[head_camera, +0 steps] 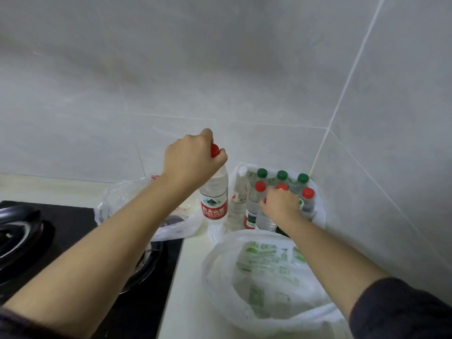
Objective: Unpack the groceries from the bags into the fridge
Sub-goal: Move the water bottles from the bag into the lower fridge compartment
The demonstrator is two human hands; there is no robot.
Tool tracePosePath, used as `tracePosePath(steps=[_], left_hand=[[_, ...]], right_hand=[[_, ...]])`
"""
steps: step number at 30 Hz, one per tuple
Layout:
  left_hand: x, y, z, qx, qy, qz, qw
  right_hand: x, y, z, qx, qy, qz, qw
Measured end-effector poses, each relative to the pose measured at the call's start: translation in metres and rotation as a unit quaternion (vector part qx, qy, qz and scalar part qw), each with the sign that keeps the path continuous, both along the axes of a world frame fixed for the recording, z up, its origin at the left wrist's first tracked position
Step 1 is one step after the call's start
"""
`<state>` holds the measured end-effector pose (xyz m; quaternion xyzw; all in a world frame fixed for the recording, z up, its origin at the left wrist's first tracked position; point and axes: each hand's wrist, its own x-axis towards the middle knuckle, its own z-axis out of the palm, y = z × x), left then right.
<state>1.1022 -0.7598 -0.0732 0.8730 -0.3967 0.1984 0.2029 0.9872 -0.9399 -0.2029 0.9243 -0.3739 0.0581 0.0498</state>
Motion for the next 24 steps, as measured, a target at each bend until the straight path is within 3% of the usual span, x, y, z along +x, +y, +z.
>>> tracePosePath(steps=[6, 12, 20, 24], left_hand=[[-0.015, 0.052, -0.011, 0.000, 0.034, 0.036, 0.999], [-0.044, 0.113, -0.008, -0.044, 0.029, 0.083, 0.995], [-0.102, 0.195, -0.043, -0.031, 0.058, 0.172, 0.983], [-0.120, 0.224, -0.080, -0.001, 0.097, 0.231, 0.968]], right_hand=[[-0.005, 0.041, 0.080, -0.033, -0.118, 0.065, 0.990], [-0.026, 0.110, 0.150, -0.030, -0.266, 0.166, 0.949], [-0.040, 0.194, 0.096, 0.046, -0.395, 0.331, 0.856], [-0.043, 0.223, 0.049, 0.086, -0.349, 0.357, 0.862]])
